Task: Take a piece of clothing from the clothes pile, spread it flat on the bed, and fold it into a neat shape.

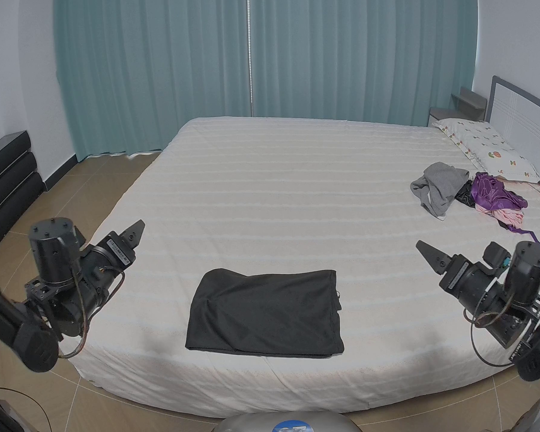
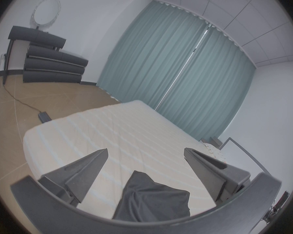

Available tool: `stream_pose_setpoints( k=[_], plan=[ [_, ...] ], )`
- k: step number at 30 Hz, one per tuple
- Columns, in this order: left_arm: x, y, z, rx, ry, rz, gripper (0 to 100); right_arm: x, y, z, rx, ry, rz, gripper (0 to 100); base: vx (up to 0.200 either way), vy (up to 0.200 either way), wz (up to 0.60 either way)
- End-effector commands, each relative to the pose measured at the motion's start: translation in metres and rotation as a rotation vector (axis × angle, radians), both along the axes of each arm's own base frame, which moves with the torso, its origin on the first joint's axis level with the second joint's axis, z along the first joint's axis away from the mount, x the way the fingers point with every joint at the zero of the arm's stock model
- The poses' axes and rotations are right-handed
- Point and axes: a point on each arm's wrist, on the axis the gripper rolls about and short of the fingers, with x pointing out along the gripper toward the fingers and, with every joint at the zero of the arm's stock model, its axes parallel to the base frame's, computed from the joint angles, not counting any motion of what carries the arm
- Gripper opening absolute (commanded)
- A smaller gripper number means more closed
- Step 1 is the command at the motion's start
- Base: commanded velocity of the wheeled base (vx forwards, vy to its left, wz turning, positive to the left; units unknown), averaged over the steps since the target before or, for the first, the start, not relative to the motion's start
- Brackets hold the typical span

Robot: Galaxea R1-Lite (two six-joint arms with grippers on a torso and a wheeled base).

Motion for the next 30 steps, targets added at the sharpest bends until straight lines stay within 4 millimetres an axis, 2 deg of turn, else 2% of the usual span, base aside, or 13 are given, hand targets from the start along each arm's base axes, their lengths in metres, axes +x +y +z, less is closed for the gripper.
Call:
stream_pose_setpoints(
  k=[1, 5, 6, 9, 13, 18, 19, 24, 26, 27, 30],
  plan=[
    [-0.063, 0.010, 0.037, 0.041, -0.165, 0.012, 100, -0.058, -0.017, 0.029, -0.040, -0.144, 0.000, 100, 0.000, 0.000, 0.00],
    [-0.097, 0.025, 0.062, 0.163, -0.290, 0.098, 100, -0.080, -0.028, 0.041, -0.143, -0.230, -0.072, 100, 0.000, 0.000, 0.00],
    [-0.098, 0.025, 0.062, 0.168, -0.292, 0.101, 100, -0.080, -0.029, 0.042, -0.149, -0.232, -0.075, 100, 0.000, 0.000, 0.00],
    [-0.128, 0.036, 0.069, 0.302, -0.312, 0.184, 100, -0.102, -0.039, 0.047, -0.237, -0.269, -0.122, 100, 0.000, 0.000, 0.00],
    [-0.154, 0.047, 0.076, 0.368, -0.336, 0.248, 100, -0.127, -0.051, 0.046, -0.286, -0.254, -0.158, 100, 0.000, 0.000, 0.00],
    [-0.180, 0.058, 0.070, 0.511, -0.271, 0.324, 100, -0.156, -0.066, 0.034, -0.346, -0.186, -0.168, 100, 0.000, 0.000, 0.00],
    [-0.180, 0.059, 0.069, 0.514, -0.269, 0.325, 100, -0.157, -0.066, 0.034, -0.347, -0.187, -0.169, 100, 0.000, 0.000, 0.00],
    [-0.206, 0.071, 0.065, 0.537, -0.275, 0.426, 100, -0.188, -0.083, 0.030, -0.452, -0.193, -0.282, 100, 0.000, 0.000, 0.00],
    [-0.209, 0.072, 0.064, 0.540, -0.272, 0.433, 100, -0.191, -0.084, 0.029, -0.471, -0.192, -0.295, 100, 0.000, 0.000, 0.00],
    [-0.222, 0.075, 0.058, 0.551, -0.252, 0.475, 100, -0.198, -0.087, 0.024, -0.533, -0.175, -0.347, 100, 0.000, 0.000, 0.00],
    [-0.241, 0.079, 0.050, 0.571, -0.240, 0.524, 100, -0.205, -0.090, 0.021, -0.594, -0.177, -0.427, 100, 0.000, 0.000, 0.00]
  ],
)
